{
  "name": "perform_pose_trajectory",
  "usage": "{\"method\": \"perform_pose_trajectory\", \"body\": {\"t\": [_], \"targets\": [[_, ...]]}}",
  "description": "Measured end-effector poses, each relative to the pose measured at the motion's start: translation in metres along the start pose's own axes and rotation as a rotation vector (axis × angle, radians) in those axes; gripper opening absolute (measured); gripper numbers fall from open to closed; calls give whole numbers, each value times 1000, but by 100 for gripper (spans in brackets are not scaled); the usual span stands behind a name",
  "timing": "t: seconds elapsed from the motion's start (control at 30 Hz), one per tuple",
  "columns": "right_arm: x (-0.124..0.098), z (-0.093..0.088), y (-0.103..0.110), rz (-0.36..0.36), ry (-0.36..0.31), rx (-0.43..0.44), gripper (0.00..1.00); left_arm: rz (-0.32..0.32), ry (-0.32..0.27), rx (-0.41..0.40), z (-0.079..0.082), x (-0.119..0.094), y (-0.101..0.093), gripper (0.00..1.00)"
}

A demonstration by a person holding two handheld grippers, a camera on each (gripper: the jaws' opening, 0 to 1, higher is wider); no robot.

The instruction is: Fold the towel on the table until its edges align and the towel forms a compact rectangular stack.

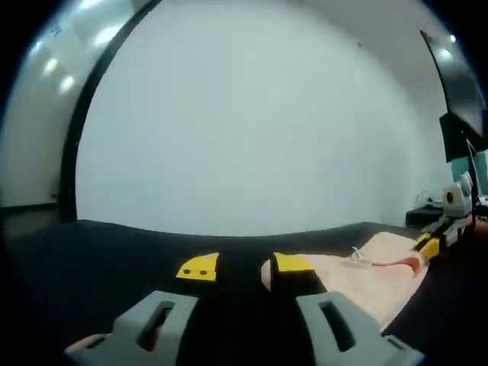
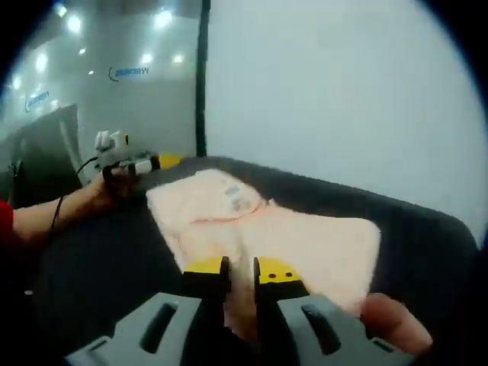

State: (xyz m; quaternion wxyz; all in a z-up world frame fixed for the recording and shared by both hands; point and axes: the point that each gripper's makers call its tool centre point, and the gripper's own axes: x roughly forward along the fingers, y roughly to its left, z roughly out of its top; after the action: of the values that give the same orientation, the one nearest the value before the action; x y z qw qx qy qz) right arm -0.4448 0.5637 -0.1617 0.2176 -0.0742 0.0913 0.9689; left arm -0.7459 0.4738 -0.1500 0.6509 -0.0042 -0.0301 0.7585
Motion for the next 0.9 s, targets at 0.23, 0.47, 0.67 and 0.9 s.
{"method": "perform_pose_trajectory", "body": {"t": [0.23, 0.47, 0.67, 0.9], "targets": [[-92, 4, -94, -469, -257, 706, 15, 17, -18, -156, 2, 0, 13, 26], [-79, -48, -64, -572, -198, 1045, 50, -22, -52, -241, 12, -11, 3, 26], [-58, -56, -60, -689, -72, 818, 34, -23, -100, -346, 19, -22, 8, 26], [-55, -52, -57, -700, -77, 786, 7, -9, -96, -370, 15, -23, 9, 26]]}}
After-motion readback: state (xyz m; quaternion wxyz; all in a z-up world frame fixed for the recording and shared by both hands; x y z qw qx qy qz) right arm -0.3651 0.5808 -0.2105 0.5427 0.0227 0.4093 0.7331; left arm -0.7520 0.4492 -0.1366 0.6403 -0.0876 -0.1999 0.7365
